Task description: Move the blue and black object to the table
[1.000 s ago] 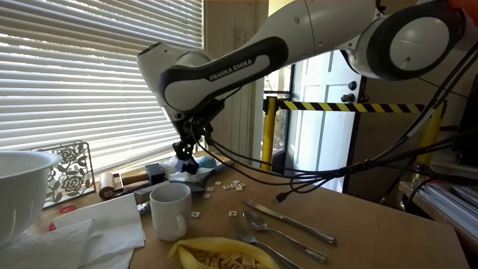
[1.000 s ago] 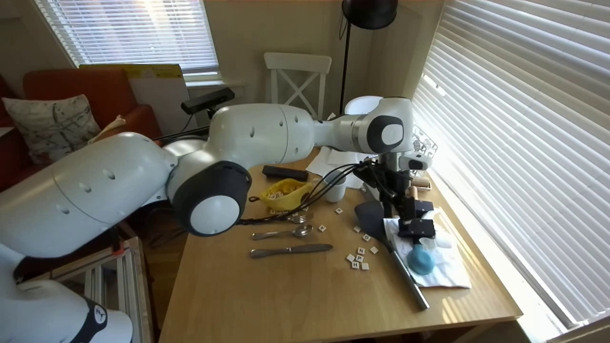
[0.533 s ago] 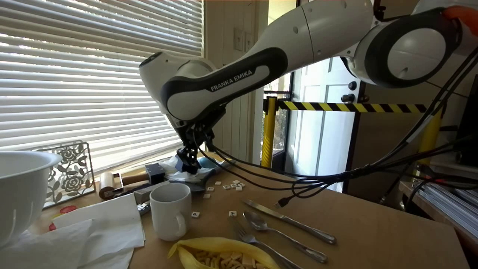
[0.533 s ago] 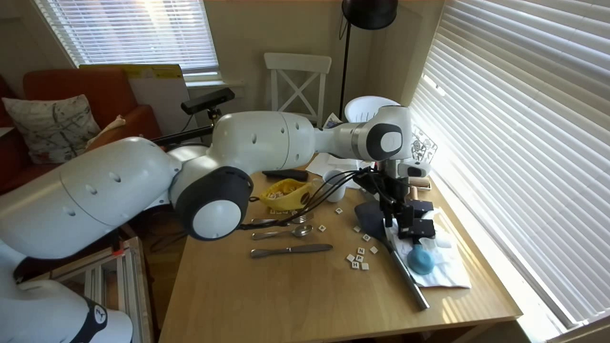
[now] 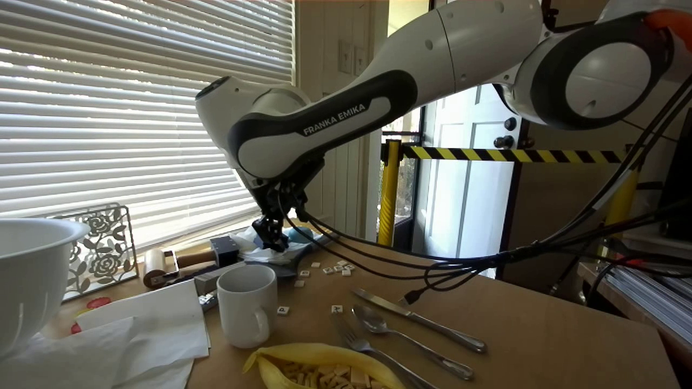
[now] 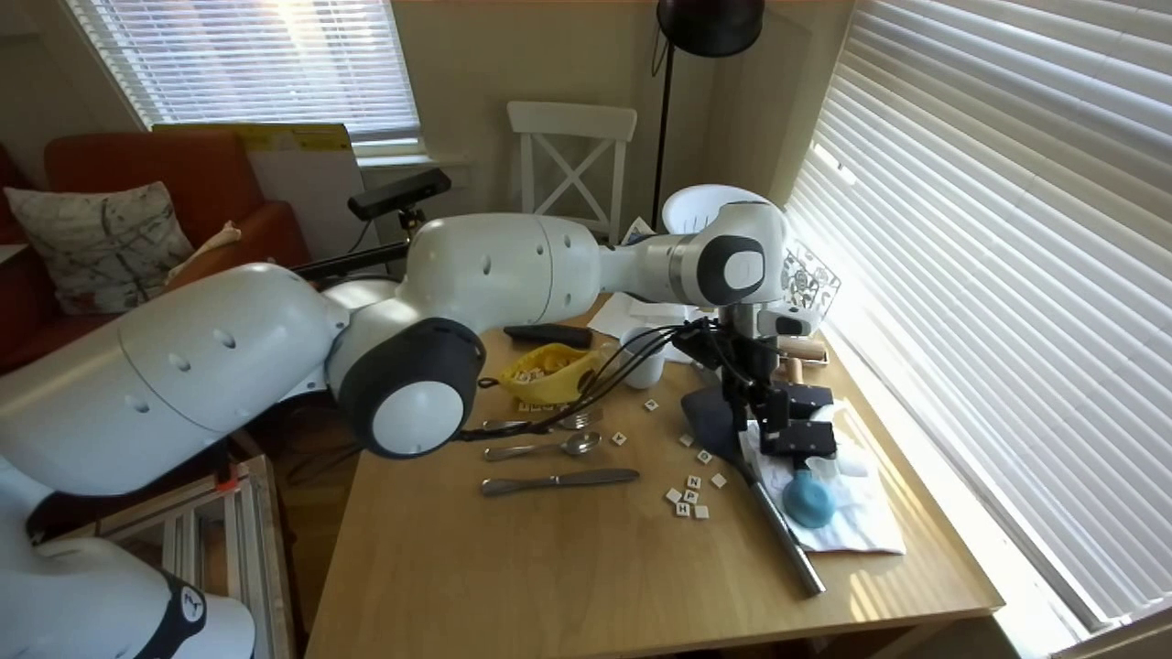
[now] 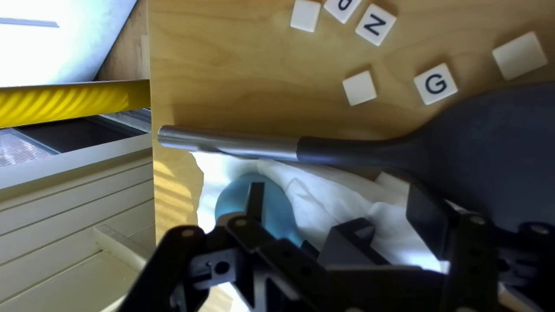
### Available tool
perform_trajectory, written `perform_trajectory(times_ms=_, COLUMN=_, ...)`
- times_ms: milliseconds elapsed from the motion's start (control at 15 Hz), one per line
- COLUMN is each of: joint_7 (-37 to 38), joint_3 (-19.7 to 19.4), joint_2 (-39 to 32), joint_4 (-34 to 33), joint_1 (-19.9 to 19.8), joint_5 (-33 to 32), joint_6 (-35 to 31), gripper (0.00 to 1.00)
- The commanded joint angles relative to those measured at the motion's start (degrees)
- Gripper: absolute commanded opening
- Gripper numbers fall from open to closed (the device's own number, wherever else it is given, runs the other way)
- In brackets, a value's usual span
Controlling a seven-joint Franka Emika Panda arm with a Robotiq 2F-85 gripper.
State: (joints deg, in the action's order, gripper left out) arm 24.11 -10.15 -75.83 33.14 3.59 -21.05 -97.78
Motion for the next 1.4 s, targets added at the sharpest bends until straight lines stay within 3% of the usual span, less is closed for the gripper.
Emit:
perform_trajectory(times_ms=0, joint_7=-0.8, joint_3=-1.0, joint_2=-2.5, joint_4=-4.4, joint_1=0.9, joint_5=-1.1, joint_6=0.0, gripper=0.86)
perform_trajectory(times_ms=267, joint_7=-0.1, joint_3=-2.4, joint_2=-3.5, joint_4=-5.1, joint_1=1.5, joint_5=-2.3, joint_6=-1.5, gripper=0.91)
perform_trajectory(times_ms=600, joint_7=0.5, joint_3=-4.9, joint_2=-5.4, joint_4=-5.7, joint_1=1.6, joint_5=-3.6, joint_6=-5.0, gripper=0.88)
perform_trajectory(times_ms=733, joint_7=0.5, joint_3=-5.6, joint_2=-6.1, joint_4=-5.8, joint_1=1.8, joint_5=-3.8, joint_6=-6.7, gripper=0.67)
perform_trajectory(times_ms=1000, joint_7=0.6, joint_3=-7.5, joint_2=-6.9, joint_4=-5.7, joint_1=2.5, joint_5=-4.7, joint_6=-9.2, gripper=0.35)
perform_trajectory(times_ms=1333, joint_7=0.5, joint_3=-9.3, joint_2=-7.0, joint_4=-5.6, joint_1=3.1, joint_5=-4.6, joint_6=-10.3, gripper=0.00)
